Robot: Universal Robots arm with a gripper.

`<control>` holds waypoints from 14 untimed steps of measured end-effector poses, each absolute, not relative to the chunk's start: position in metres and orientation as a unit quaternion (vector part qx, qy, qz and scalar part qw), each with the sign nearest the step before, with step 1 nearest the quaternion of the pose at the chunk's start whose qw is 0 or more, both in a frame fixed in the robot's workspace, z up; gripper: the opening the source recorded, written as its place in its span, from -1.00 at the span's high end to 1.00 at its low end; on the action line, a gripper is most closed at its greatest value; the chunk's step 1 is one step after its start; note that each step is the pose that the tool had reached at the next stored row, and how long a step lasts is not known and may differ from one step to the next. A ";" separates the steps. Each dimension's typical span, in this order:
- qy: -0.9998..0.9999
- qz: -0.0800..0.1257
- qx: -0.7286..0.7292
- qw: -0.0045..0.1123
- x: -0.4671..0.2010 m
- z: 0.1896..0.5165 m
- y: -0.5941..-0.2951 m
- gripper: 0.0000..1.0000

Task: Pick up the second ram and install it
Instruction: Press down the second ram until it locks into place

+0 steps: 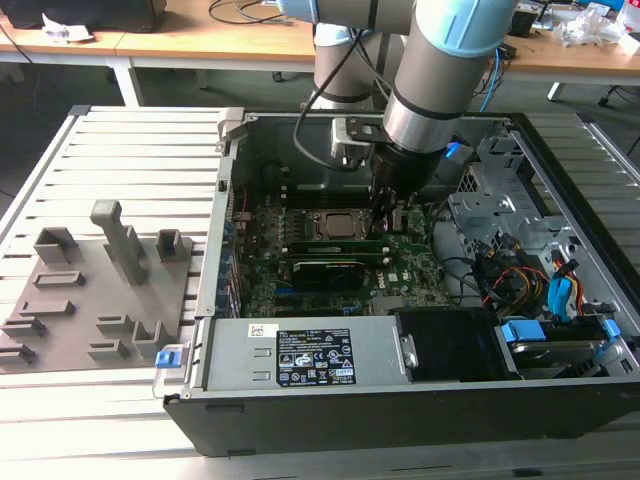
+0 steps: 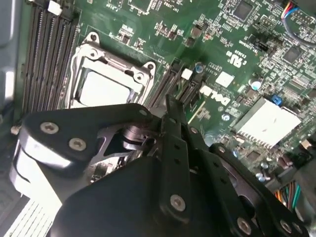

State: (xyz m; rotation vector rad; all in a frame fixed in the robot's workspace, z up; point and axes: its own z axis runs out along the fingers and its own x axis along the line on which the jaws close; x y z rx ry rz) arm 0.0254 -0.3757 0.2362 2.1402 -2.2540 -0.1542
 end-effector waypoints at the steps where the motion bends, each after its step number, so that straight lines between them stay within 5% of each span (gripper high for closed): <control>1: -0.724 -0.050 0.688 0.015 0.026 0.232 -0.376 0.79; 14: -0.724 -0.043 0.688 0.008 -0.040 0.233 -0.376 0.79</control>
